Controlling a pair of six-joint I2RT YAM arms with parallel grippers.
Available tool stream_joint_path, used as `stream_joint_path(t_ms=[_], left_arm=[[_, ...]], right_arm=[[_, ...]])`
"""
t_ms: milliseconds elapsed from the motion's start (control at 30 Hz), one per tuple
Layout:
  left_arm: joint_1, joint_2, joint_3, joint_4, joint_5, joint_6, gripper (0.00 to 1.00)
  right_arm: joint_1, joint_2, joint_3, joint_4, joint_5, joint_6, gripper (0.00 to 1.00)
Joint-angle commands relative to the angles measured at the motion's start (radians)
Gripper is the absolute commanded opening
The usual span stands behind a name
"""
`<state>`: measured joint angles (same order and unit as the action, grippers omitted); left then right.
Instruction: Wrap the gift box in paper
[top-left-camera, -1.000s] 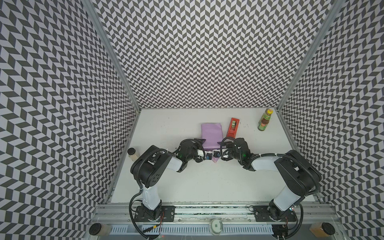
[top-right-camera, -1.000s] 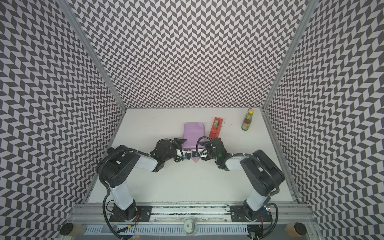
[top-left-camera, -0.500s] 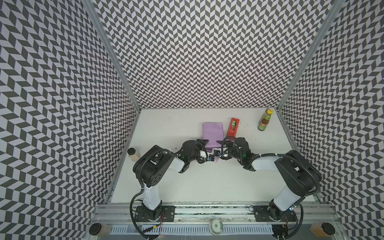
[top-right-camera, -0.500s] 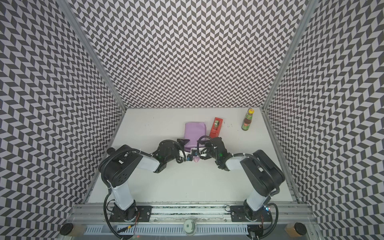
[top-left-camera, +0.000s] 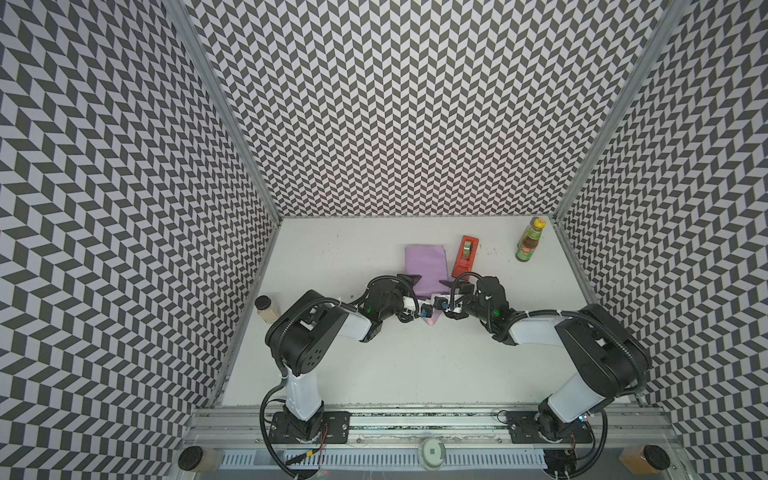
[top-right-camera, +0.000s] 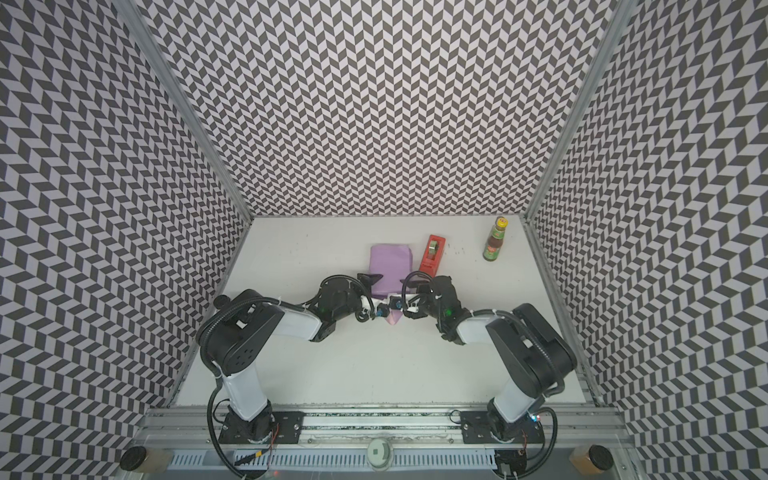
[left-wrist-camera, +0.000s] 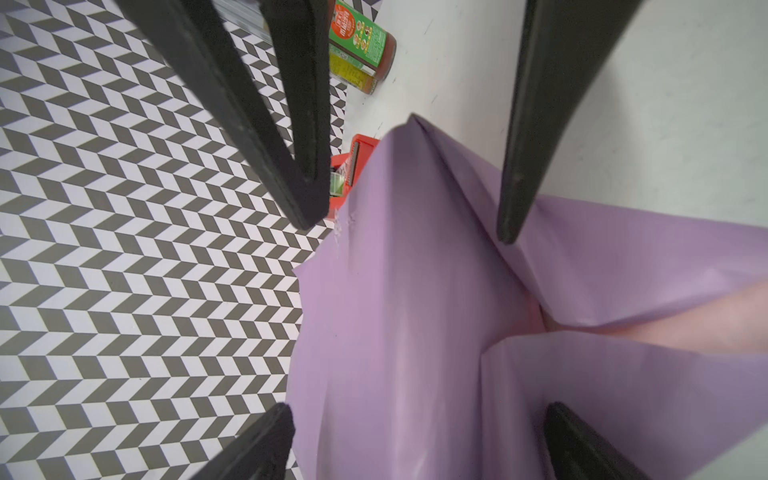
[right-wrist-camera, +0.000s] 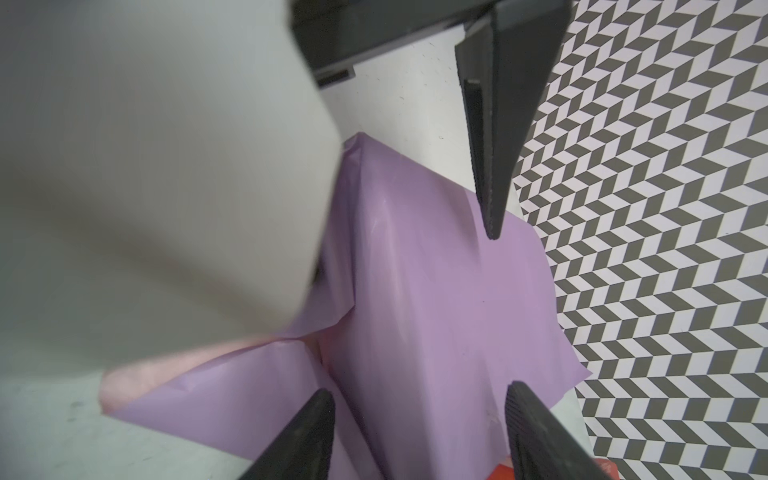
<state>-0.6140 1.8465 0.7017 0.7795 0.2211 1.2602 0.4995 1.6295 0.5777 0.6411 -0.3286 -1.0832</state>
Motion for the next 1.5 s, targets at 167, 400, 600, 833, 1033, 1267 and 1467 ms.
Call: stream_joint_path(t_ms=[167,400,600,833,1033,1267,1467], left_arm=[[-0.013,0.062,0.016,-0.029,-0.032,0.057,0.96],[-0.019,0.088,0.013,-0.015,-0.072,0.084,0.96],[-0.025,0.079,0.013,0.007,-0.071,0.064,0.95],[-0.023,0.017,0.025,-0.031,-0.024,0.013,0.96],[-0.021,-0.009,0.033,-0.047,-0.008,0.001,0.96],[-0.018,0.005,0.037,-0.07,-0.005,0.023,0.96],[-0.015,0.042,0.047,-0.061,-0.017,0.035,0.95]], right_arm=[[-0.018,-0.026,-0.014,0.069,-0.03,0.026,0.65],[-0.022,-0.031,-0.013,0.071,-0.032,0.029,0.65],[-0.026,-0.036,-0.019,0.073,-0.029,0.029,0.65],[-0.038,-0.052,-0.029,0.088,-0.039,0.041,0.65],[-0.038,-0.084,-0.063,0.127,-0.056,0.106,0.66],[-0.033,-0.133,-0.105,0.223,-0.099,0.308,0.65],[0.032,-0.248,-0.153,0.221,0.147,0.646,0.65]])
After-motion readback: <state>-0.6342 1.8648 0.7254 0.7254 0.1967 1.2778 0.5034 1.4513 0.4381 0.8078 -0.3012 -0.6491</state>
